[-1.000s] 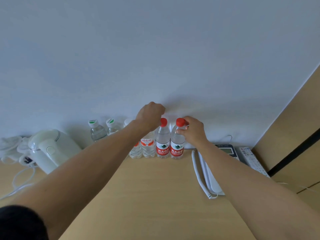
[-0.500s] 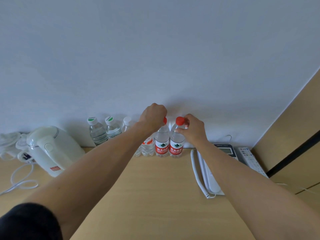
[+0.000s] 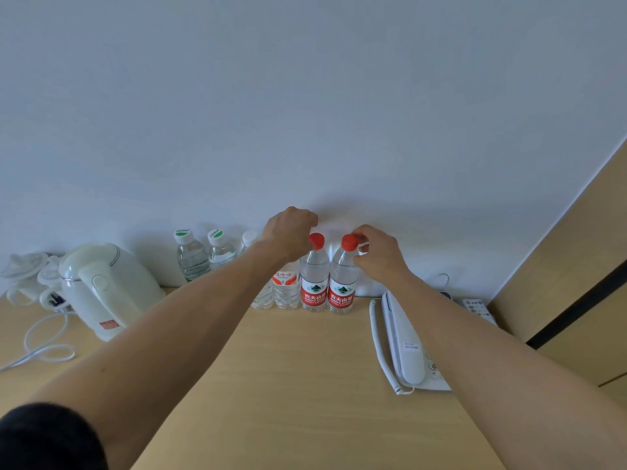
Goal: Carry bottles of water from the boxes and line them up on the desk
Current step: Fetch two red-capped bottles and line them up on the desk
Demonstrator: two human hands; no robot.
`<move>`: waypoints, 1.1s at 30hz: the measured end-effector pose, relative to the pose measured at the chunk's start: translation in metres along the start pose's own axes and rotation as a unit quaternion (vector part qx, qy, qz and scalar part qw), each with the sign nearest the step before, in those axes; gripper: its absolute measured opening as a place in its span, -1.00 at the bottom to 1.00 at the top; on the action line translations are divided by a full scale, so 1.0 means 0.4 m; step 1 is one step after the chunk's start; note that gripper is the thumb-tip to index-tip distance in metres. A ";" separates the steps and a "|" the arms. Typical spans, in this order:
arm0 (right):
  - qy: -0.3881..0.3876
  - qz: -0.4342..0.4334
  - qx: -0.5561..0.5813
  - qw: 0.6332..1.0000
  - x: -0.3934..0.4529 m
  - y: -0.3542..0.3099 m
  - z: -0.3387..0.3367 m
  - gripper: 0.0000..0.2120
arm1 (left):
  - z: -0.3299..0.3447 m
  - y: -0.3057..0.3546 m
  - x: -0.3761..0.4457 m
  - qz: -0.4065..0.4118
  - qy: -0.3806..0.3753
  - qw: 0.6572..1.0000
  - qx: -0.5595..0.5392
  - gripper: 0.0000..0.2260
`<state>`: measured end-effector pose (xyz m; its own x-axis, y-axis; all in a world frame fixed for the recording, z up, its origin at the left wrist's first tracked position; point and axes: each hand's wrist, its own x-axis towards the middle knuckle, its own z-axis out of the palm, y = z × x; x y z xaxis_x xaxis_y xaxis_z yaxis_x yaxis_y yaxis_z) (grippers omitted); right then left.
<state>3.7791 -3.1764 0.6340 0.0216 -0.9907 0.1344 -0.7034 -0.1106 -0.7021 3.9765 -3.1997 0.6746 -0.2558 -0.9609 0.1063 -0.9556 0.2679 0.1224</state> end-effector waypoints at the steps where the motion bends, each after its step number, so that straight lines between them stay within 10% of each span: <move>1: -0.004 -0.003 -0.004 1.000 0.000 -0.001 -0.006 -0.58 | -0.003 -0.002 -0.003 -0.001 0.006 1.000 -0.002 -0.59; 17: -0.035 -0.067 -0.148 0.986 -0.028 -0.041 -0.053 -0.59 | -0.070 -0.109 -0.133 -0.104 -0.004 0.992 0.076 -0.59; 33: -0.009 0.016 -0.190 0.982 -0.289 -0.145 -0.036 -0.61 | -0.070 -0.080 -0.303 -0.014 -0.032 0.998 0.050 -0.59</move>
<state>3.8072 -3.0543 0.6692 0.0053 -0.9948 0.1013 -0.9181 -0.0450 -0.3939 4.0419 -3.0900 0.6853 -0.2349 -0.9712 0.0408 -0.9714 0.2360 0.0254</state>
